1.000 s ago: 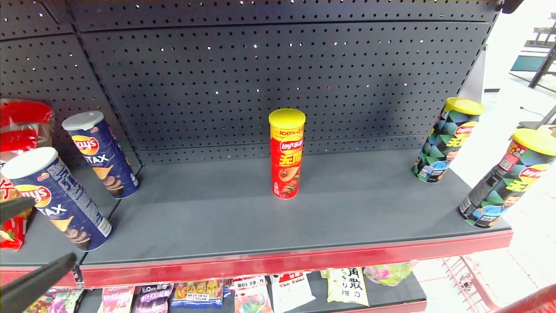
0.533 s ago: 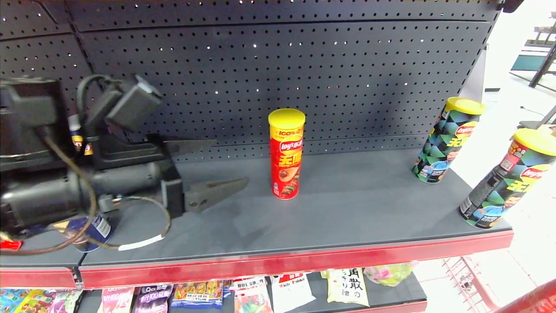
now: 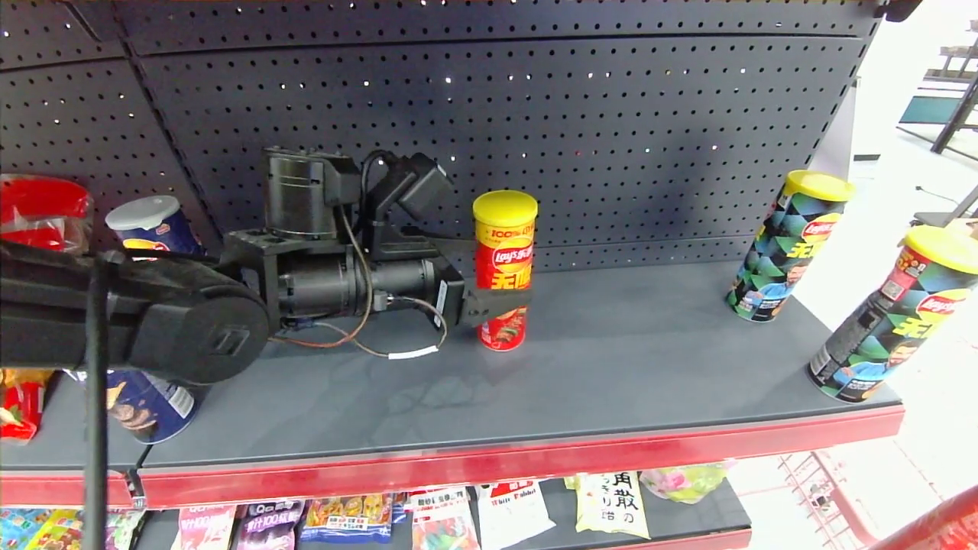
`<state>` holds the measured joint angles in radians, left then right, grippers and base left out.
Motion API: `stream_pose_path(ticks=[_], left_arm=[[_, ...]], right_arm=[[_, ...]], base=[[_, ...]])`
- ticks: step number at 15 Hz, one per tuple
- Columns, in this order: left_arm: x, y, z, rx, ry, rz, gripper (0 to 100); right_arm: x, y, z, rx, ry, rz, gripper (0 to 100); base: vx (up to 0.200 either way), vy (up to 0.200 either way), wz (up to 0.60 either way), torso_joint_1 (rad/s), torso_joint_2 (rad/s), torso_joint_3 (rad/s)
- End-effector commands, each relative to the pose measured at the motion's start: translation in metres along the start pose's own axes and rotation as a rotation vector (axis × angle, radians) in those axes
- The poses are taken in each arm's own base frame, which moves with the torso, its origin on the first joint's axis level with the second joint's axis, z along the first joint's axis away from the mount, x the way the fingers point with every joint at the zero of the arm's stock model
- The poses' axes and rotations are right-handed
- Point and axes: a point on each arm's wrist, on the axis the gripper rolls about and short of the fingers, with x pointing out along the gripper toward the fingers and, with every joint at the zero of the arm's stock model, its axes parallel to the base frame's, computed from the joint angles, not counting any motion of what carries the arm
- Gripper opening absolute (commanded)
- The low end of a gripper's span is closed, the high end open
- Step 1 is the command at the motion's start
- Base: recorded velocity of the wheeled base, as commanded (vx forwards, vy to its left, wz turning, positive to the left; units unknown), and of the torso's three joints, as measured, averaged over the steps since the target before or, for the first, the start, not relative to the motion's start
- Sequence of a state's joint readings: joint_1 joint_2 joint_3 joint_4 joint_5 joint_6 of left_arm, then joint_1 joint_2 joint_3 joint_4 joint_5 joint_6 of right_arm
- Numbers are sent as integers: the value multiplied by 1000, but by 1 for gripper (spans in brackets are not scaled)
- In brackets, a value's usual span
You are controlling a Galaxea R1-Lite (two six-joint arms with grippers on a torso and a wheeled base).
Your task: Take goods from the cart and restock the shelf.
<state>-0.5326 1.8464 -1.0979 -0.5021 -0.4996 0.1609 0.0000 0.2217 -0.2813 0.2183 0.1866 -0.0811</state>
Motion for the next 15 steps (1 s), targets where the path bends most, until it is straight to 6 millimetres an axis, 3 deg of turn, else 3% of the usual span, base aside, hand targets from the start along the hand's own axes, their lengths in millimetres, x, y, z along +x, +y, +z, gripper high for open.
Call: stream_pose_path(ticks=[1,7,11,15], left_arm=[[10,4,-9,-13,24,-1,100],[28,15,-5,1,3,13,100],[20,18,-4,1,2,36,100],[8,34,-3,3,-8,85,100]], right_arm=[[0,0,0,0,-1,-1,0],[0,0,1,-1,-3,-7,0],[0,0,0,0,3,-7,0],[1,0,1,2,6,-7,0]], base=[[0,0,0,0,0,0],[0,0,0,0,0,0],[0,0,0,0,0,0],[0,0,0,0,0,0]])
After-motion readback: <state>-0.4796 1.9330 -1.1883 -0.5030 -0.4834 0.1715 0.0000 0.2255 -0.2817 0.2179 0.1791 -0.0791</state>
